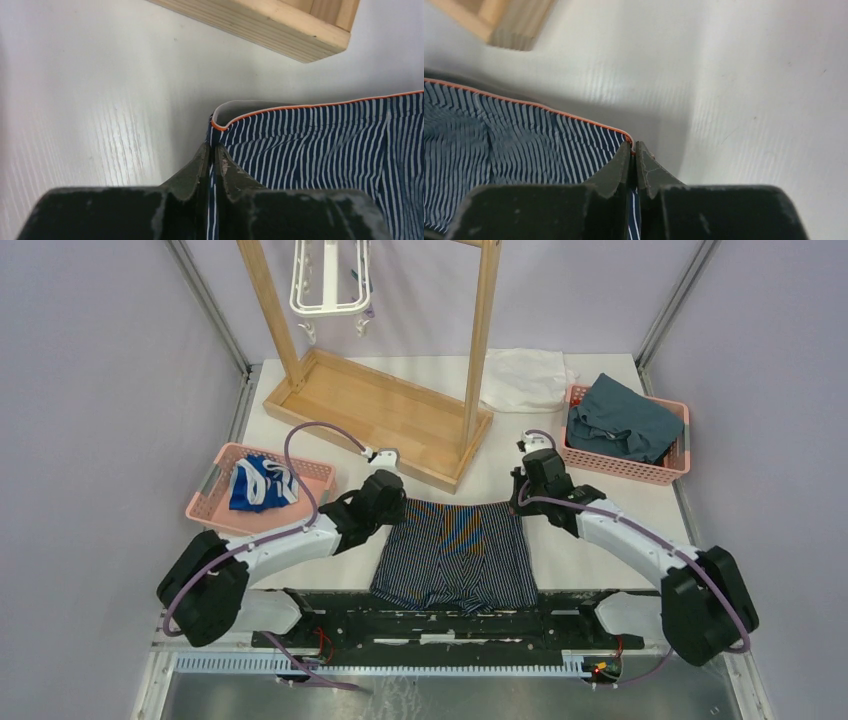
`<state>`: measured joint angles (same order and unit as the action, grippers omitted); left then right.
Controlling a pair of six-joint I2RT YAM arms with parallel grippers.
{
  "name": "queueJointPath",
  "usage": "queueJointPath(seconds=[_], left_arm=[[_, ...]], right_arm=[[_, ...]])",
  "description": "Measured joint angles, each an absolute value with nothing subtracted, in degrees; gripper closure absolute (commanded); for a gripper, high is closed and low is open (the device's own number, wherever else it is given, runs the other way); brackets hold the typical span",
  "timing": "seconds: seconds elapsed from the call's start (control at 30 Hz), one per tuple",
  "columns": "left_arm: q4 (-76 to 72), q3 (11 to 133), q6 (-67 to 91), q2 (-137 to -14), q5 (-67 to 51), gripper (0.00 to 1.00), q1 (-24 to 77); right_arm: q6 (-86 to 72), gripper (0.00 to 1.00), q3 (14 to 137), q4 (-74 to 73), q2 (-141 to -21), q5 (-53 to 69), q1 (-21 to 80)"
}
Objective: Clip the underwear to the hanger
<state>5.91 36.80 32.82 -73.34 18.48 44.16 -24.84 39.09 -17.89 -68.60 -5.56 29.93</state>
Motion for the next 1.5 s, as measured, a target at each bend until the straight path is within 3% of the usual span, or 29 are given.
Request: queueJointPath(seconds=[0.2,0.37,0.5,0.67,0.87,1.27,1.37,1.5], left_arm=[[0.5,36.7,29.9,-78.9,21.4,0.67,44.1],[-0.4,36.8,28.6,-80.0,23.7,0.45,43.3],[0.9,38.1,27.7,-79.6,25.5,0.30,41.7],[1.3,38.2,27.5,-75.5,23.7,0.21,40.4],[-2.1,34.0,27.4,-75.0,13.8,0.18,40.3],[-6.6,32.4,27.3,-82.8,10.0,0.18,39.0],[-8.3,32.9,27.1,-83.8,8.6,0.21,37.8],[-10.3,33.0,26.7,-84.9,6.3,0.32,36.2]], right_arm=[[-23.5,0.66,39.1,-13.0,-76.2,-3.6,25.2],[-22.7,0.52,39.9,-12.5,-76.3,-4.6,23.8],[-22.2,0.41,41.6,-14.0,-73.8,-6.6,22.9],[-22.3,0.34,42.2,-16.9,-65.5,-7.8,22.7],[-24.2,0.28,42.2,-21.4,-61.7,-5.0,22.6],[-26.3,0.30,41.3,-22.7,-75.7,1.5,21.3],[-27.0,0.32,40.5,-20.9,-78.2,2.9,20.1],[-27.8,0.36,40.1,-18.9,-80.7,4.6,18.8]])
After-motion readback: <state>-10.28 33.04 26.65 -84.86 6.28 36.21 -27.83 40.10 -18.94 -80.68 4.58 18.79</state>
